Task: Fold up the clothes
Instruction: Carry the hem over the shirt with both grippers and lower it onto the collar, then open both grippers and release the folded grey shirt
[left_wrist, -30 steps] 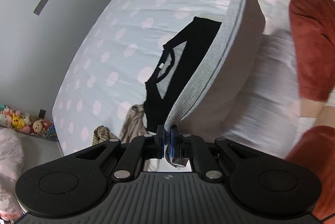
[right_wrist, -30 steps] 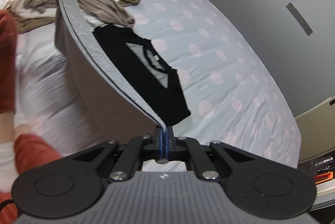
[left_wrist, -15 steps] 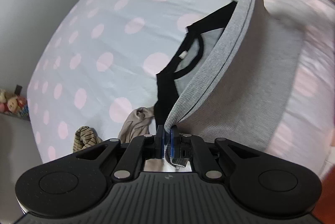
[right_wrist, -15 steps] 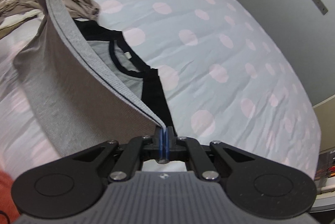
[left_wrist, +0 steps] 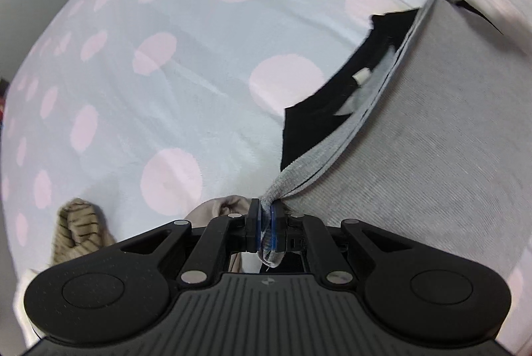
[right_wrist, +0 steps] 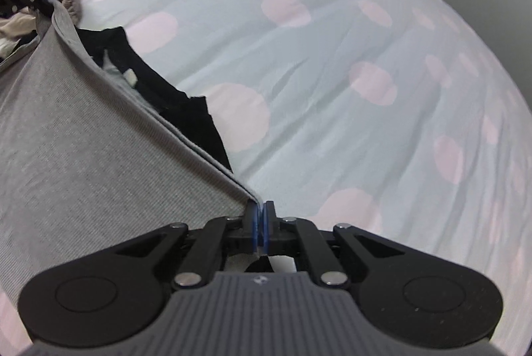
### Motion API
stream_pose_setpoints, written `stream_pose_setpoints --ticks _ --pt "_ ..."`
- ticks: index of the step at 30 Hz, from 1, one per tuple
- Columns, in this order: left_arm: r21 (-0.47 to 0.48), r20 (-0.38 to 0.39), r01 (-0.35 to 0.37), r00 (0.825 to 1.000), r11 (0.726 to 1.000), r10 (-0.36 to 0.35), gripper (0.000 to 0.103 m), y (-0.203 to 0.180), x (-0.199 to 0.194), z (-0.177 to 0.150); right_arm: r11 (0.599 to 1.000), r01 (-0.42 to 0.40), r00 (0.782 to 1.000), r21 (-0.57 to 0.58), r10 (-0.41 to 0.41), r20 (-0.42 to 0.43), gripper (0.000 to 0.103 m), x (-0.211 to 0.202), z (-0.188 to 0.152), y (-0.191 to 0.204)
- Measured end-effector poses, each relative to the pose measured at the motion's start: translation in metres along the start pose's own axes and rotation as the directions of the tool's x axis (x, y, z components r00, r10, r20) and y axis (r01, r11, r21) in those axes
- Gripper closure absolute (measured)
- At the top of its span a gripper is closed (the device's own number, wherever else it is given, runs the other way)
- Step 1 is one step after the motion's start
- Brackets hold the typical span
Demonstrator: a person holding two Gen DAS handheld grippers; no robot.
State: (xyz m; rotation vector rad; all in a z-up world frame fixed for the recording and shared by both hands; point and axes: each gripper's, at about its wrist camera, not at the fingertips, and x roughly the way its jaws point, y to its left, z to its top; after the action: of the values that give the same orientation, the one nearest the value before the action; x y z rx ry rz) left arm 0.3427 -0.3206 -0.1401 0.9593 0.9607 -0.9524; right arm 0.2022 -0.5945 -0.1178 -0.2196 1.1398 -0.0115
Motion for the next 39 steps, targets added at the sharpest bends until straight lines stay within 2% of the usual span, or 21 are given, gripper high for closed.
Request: stream_pose_setpoints --ticks 3,7,12,15,20,22,23,25,27,30,32,39 --pt "-0.033 0.010 0.008 1.000 0.999 -0.008 0.099 0.004 0.010 -0.002 0.999 -0.022 1.000 0.032 0.022 0.003 0.099 0.008 -0.002 -0.006" --pt "-0.056 0.015 0.031 0.999 0.998 -0.030 0.099 0.012 0.004 -0.002 0.996 -0.052 0.999 0.075 0.051 0.009 0.099 0.018 -0.005 -0.013" --pt "-0.082 0.030 0.023 0.999 0.996 -0.021 0.099 0.024 -0.014 0.001 0.994 -0.052 0.998 0.097 0.049 0.040 0.099 0.007 0.004 -0.019" --pt "-0.133 0.023 0.014 1.000 0.991 -0.011 0.099 0.030 -0.005 0.001 0.993 -0.053 0.998 0.110 0.048 0.046 0.099 0.006 0.008 -0.021" --pt "-0.190 0.010 -0.004 1.000 0.982 0.006 0.090 0.033 0.014 -0.001 0.985 -0.057 0.998 0.162 0.056 0.011 0.098 0.025 0.003 -0.024" --pt "-0.248 0.035 -0.020 0.999 0.969 0.029 0.084 0.041 0.011 -0.006 0.981 -0.051 0.999 0.189 0.048 0.016 0.091 0.026 -0.001 -0.027" --pt "-0.285 0.052 -0.024 0.998 0.958 0.040 0.084 0.046 0.009 -0.009 0.978 -0.048 0.999 0.203 0.045 0.019 0.079 0.026 -0.003 -0.029" --pt "-0.350 0.076 -0.046 0.994 0.936 0.077 0.084 0.055 0.001 -0.017 0.971 -0.022 1.000 0.237 0.017 0.022 0.070 0.024 -0.007 -0.034" --pt "-0.398 0.083 -0.077 0.989 0.914 0.119 0.084 0.061 -0.008 -0.026 0.958 -0.028 0.999 0.286 0.020 0.031 0.070 0.018 -0.013 -0.040" --pt "-0.454 0.088 -0.107 0.983 0.885 0.164 0.084 0.064 -0.023 -0.039 0.929 0.014 0.999 0.371 -0.031 0.040 0.070 0.004 -0.025 -0.047" --pt "-0.488 0.093 -0.094 0.983 0.868 0.159 0.084 0.061 -0.034 -0.051 0.910 0.045 0.997 0.412 -0.066 0.036 0.070 -0.004 -0.034 -0.047" --pt "-0.550 0.152 -0.003 0.983 0.835 0.103 0.083 0.009 -0.066 -0.098 0.841 -0.020 0.993 0.541 -0.045 0.108 0.069 -0.037 -0.086 -0.017"
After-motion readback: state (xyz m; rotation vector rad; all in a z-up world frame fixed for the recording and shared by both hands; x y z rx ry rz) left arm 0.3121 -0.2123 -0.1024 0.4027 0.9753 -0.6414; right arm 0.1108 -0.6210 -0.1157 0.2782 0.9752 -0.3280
